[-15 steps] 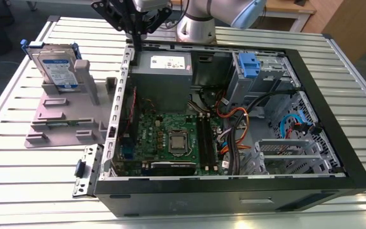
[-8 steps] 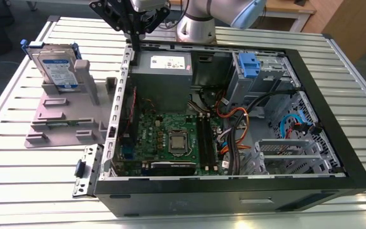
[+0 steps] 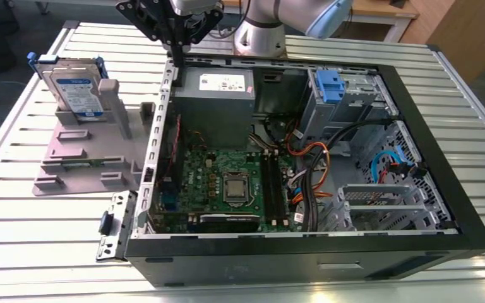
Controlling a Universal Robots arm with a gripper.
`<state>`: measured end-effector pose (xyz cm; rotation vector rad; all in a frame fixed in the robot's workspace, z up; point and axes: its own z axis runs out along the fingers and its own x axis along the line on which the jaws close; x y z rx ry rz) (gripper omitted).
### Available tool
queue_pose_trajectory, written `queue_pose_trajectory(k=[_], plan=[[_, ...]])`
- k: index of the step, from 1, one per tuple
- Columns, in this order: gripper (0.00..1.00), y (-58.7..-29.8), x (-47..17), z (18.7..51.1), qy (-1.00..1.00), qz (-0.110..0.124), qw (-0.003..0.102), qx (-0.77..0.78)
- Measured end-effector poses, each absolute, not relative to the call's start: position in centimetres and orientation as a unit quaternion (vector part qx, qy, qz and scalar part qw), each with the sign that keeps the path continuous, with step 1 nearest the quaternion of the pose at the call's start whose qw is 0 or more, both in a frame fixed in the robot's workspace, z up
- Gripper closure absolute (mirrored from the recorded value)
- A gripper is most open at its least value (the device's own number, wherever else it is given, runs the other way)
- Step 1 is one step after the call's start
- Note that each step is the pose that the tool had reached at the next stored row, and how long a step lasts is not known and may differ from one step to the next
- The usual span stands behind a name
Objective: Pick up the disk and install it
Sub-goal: 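Reach for the disk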
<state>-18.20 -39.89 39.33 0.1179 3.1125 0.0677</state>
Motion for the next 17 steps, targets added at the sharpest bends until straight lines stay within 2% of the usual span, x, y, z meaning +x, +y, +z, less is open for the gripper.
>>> queue_pose_trajectory(k=[17], plan=[[0.90,-39.89,-18.79,39.33,0.999,0.022,0.013,0.038]])
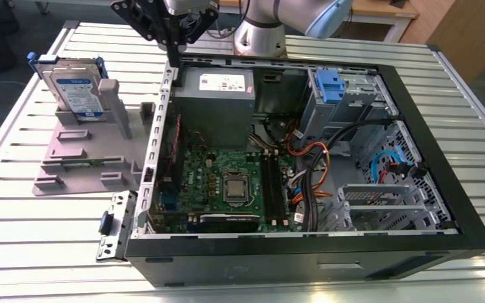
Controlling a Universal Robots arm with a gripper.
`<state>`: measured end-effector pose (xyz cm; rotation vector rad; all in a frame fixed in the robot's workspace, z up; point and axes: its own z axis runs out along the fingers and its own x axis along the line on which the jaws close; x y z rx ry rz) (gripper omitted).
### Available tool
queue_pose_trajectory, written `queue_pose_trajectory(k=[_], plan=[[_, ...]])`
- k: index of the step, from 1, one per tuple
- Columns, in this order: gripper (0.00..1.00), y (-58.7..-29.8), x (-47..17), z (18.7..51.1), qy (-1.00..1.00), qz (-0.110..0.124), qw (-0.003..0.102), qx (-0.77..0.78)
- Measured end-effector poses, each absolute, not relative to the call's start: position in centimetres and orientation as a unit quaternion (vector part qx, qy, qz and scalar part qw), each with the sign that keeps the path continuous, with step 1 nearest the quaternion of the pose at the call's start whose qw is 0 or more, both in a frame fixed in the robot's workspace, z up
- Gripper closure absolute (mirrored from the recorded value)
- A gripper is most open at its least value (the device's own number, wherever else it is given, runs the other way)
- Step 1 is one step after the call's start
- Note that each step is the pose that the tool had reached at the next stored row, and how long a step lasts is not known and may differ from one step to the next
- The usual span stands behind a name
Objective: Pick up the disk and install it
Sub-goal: 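Reach for the disk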
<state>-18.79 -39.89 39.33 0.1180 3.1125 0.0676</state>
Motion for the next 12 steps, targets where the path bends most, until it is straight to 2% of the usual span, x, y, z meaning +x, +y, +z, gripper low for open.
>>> queue_pose_trajectory(k=[12], plan=[[0.90,-39.89,-19.17,39.33,0.999,0.022,0.013,0.038]])
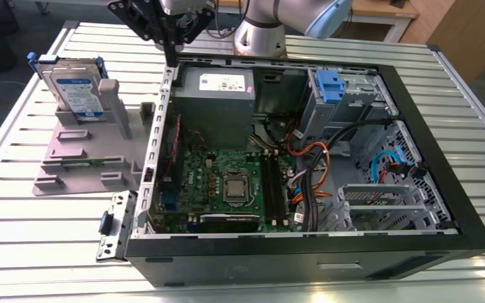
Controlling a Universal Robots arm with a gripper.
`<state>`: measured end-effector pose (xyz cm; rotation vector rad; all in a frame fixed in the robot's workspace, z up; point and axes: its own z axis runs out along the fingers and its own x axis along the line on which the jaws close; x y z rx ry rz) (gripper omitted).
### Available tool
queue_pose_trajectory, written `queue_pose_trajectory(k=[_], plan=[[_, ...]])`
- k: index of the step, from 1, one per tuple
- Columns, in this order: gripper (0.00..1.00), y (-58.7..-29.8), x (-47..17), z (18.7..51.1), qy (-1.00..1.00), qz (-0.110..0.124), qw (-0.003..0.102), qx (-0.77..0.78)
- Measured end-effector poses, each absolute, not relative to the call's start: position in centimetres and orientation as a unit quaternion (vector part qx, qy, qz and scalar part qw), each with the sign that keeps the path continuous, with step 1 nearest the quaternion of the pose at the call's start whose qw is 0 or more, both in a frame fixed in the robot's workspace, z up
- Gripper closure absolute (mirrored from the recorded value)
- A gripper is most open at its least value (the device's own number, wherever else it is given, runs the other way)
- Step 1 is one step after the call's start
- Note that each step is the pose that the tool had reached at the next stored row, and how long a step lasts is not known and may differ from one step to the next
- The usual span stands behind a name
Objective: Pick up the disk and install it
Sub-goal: 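Reach for the disk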
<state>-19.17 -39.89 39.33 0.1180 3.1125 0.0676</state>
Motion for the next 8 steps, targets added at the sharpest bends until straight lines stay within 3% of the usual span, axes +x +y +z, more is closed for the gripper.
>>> queue_pose_trajectory(k=[8], plan=[[0.90,-39.90,-19.44,39.33,0.999,0.022,0.013,0.038]])
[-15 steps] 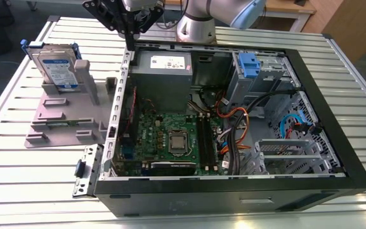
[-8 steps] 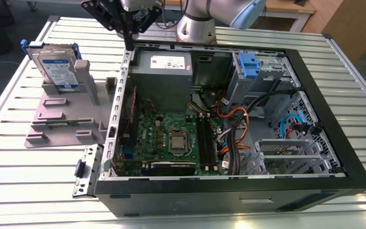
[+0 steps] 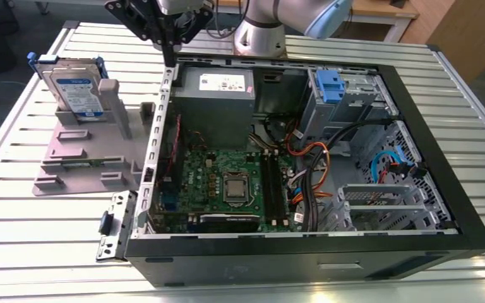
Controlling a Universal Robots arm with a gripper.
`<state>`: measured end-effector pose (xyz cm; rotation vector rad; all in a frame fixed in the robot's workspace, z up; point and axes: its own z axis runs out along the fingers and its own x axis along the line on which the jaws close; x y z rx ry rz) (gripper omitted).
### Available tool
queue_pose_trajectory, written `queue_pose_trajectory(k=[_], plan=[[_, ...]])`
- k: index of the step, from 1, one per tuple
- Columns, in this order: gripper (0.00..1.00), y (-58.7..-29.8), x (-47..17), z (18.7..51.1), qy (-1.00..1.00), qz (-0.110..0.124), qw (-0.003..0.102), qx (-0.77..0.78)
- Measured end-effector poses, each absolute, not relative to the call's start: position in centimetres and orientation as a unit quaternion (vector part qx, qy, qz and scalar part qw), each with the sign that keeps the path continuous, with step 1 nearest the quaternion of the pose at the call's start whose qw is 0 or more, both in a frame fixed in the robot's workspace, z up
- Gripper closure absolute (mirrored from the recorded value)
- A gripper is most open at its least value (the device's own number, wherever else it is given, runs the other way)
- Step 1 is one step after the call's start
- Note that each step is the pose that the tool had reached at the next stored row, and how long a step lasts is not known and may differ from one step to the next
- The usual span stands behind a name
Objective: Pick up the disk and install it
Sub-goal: 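Reach for the disk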
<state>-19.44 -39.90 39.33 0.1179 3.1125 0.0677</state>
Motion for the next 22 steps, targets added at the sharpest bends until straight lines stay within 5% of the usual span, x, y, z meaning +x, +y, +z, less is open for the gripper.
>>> queue_pose_trajectory(k=[22], plan=[[0.90,-39.89,-20.18,39.33,0.999,0.022,0.013,0.038]])
